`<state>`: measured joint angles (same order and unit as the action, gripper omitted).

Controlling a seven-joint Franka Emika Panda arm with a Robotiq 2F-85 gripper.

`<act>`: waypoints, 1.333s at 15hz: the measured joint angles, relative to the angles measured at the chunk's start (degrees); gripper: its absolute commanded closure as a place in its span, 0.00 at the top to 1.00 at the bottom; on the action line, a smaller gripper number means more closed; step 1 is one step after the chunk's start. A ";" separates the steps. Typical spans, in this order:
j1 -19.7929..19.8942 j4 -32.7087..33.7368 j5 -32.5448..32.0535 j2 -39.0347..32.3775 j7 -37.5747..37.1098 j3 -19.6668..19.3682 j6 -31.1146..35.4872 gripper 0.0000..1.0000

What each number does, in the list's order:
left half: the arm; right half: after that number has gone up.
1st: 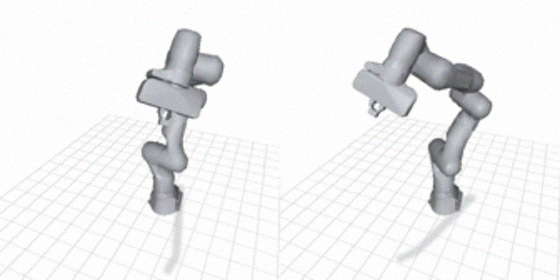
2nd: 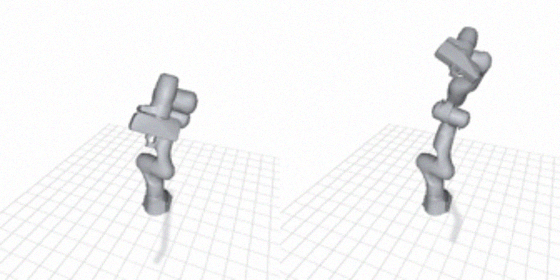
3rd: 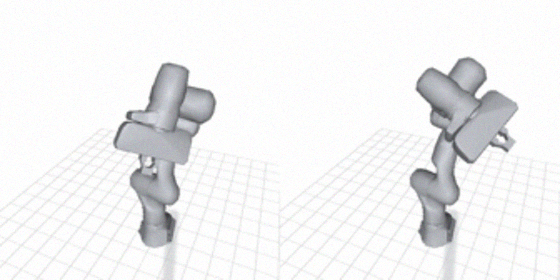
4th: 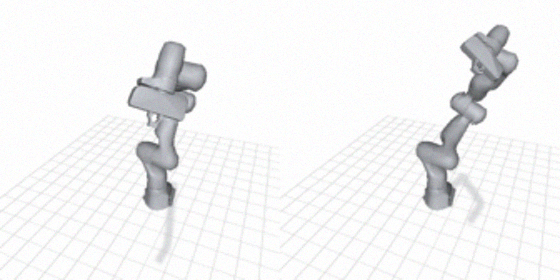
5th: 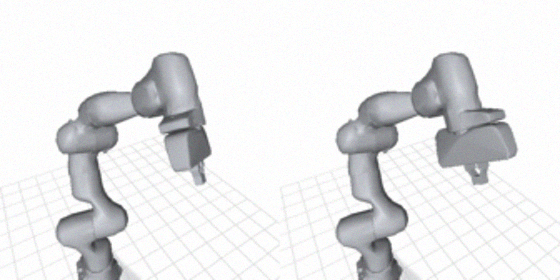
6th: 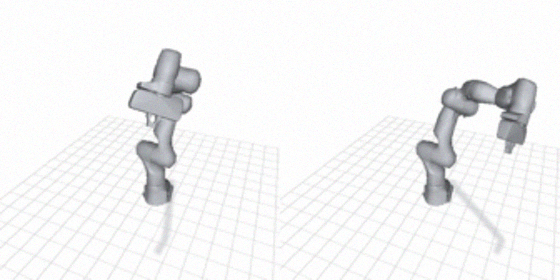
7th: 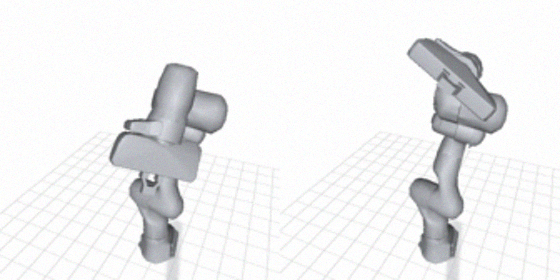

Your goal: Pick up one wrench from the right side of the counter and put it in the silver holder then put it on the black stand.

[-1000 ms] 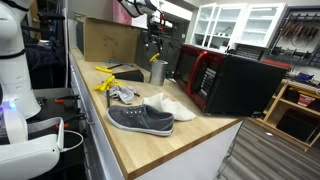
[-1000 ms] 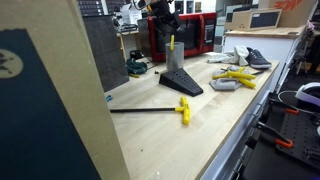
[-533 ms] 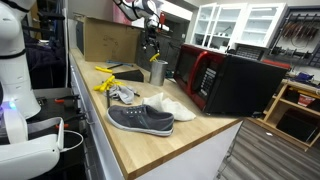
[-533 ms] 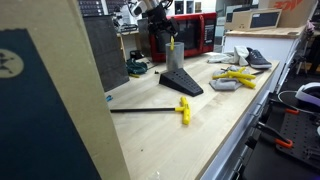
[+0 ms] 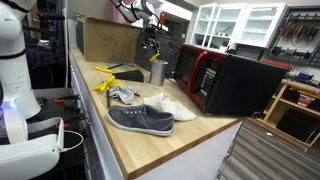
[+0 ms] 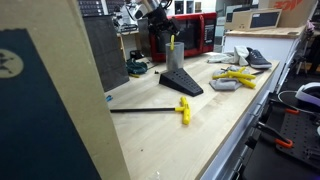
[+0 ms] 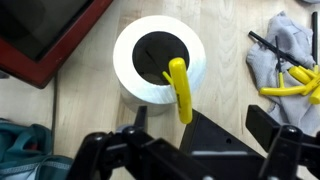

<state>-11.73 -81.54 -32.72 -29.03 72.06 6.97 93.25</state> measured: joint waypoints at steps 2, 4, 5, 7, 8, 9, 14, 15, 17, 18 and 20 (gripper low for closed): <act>0.02 -0.02 -0.70 -0.10 0.88 -0.02 -0.76 1.00; 0.09 -0.23 -1.43 -0.45 1.40 -0.06 -1.23 1.00; 0.16 -0.35 -1.97 -0.71 1.94 -0.08 -1.34 1.00; 0.33 -0.72 -3.10 -1.25 2.87 -0.17 -1.35 0.81; 0.46 -0.86 -3.70 -1.54 3.20 -0.19 -1.35 0.74; 0.53 -0.91 -4.34 -1.79 3.36 -0.17 -1.22 0.66; 0.36 -0.86 -6.78 -1.79 4.14 -0.03 -1.06 0.27; 0.34 -0.88 -6.99 -1.79 4.21 -0.02 -1.06 0.20; 0.28 -0.88 -7.26 -1.79 4.25 0.01 -1.06 0.05; 0.20 -0.88 -7.43 -1.79 4.26 0.02 -1.06 0.01; 0.02 -0.83 -7.84 -1.75 4.26 0.10 -1.01 0.04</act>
<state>-11.70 -82.37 -40.56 -30.78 76.32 7.07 92.24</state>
